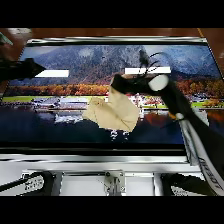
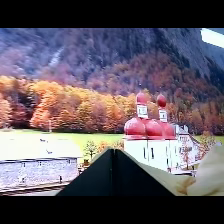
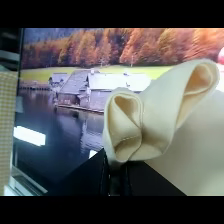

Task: Fold the shirts.

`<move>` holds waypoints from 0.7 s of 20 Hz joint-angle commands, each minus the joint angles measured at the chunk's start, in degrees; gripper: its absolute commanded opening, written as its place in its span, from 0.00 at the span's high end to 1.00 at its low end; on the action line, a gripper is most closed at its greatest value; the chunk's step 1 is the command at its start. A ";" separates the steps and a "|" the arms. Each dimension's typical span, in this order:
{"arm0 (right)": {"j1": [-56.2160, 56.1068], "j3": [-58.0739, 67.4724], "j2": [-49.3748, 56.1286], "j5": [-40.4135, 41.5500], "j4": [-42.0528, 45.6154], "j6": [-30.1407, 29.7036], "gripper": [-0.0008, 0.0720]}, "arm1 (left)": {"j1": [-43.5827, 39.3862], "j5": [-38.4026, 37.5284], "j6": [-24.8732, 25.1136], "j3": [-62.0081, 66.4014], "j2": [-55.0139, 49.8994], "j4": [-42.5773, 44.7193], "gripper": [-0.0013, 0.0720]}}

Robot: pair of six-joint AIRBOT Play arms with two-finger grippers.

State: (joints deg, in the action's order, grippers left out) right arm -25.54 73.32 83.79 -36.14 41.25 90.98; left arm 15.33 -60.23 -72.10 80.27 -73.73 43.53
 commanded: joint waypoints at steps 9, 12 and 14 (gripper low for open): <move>-9.31 0.07 15.72 8.98 -29.51 -7.17 0.27 | -0.46 -7.30 1.57 -0.20 4.83 1.95 0.94; -4.92 0.07 13.46 -6.32 -21.31 -9.14 0.22 | -1.05 -7.48 1.92 -0.17 4.81 1.97 0.94; 0.35 0.07 10.58 -17.73 -9.46 -6.27 0.22 | -1.01 -7.96 2.43 -0.17 4.79 2.01 0.94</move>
State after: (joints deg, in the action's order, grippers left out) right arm -29.95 73.36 96.79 -38.22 20.16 83.31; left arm 14.74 -67.83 -70.30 80.09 -68.95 45.45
